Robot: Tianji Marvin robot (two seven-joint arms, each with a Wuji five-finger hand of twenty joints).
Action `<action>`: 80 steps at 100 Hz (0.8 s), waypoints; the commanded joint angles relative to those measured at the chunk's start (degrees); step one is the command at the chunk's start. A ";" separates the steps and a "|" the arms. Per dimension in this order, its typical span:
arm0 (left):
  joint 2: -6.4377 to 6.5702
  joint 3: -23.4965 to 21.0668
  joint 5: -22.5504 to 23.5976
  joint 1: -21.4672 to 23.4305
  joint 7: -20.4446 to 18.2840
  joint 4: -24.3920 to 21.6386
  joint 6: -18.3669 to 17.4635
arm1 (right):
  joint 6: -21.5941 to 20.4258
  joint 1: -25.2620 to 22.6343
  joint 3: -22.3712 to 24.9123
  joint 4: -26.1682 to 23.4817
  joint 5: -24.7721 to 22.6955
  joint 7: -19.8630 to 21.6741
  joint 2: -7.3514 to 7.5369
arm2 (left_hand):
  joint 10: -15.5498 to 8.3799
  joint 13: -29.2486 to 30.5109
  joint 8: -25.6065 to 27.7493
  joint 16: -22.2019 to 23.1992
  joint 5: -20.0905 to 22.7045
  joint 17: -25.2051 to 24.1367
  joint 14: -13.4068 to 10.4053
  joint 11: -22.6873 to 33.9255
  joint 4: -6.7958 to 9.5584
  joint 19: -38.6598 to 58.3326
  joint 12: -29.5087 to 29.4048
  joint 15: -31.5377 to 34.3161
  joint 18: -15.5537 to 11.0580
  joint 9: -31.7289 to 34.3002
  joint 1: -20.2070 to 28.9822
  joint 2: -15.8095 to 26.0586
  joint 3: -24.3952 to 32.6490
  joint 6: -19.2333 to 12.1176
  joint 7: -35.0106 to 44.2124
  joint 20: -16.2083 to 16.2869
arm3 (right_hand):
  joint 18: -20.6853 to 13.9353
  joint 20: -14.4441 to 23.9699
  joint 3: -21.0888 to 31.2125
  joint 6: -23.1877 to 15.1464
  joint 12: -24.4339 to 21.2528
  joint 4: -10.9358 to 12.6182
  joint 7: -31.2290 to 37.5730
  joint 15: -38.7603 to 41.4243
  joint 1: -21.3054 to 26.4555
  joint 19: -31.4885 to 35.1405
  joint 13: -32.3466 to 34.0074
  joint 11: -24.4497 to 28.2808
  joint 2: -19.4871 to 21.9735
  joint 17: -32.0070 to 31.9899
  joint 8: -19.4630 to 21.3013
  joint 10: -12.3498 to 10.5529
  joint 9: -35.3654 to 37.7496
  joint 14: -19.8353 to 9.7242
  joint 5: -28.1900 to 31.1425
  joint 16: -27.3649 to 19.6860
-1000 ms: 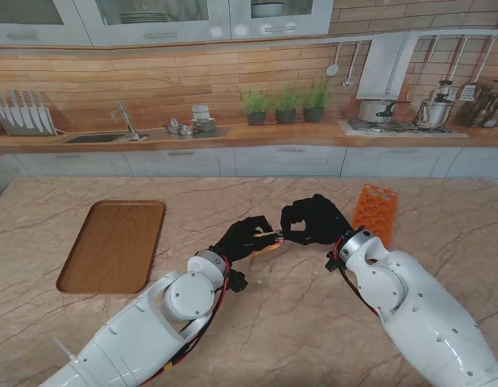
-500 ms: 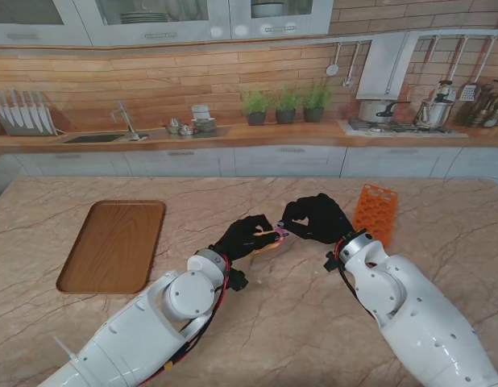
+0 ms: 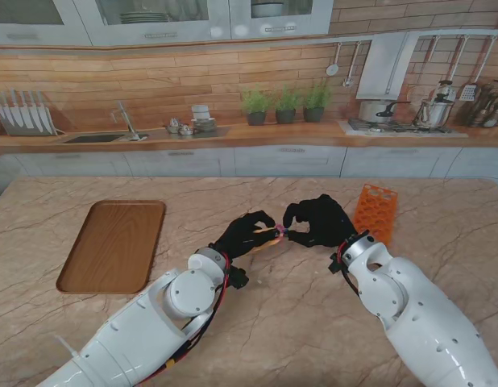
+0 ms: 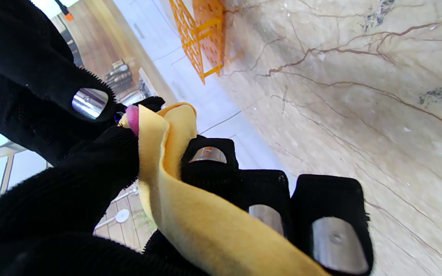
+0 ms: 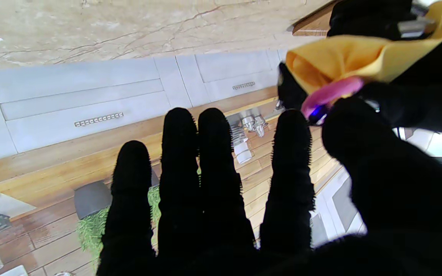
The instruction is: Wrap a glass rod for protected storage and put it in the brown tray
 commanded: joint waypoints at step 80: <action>-0.53 -1.19 -3.05 0.48 -0.36 0.69 -3.52 | 1.71 0.39 -2.73 0.79 4.26 2.02 -0.58 | -1.74 0.13 2.35 1.95 -10.10 1.88 -6.36 -0.48 7.01 14.90 1.35 4.32 -4.88 -8.10 2.29 -7.66 25.38 -2.64 -10.70 5.13 | -0.48 0.02 0.78 0.18 -0.10 -3.37 -2.96 -1.00 2.07 -0.59 0.83 -0.78 -8.11 0.90 0.79 -1.09 -0.02 -2.19 -0.35 -0.45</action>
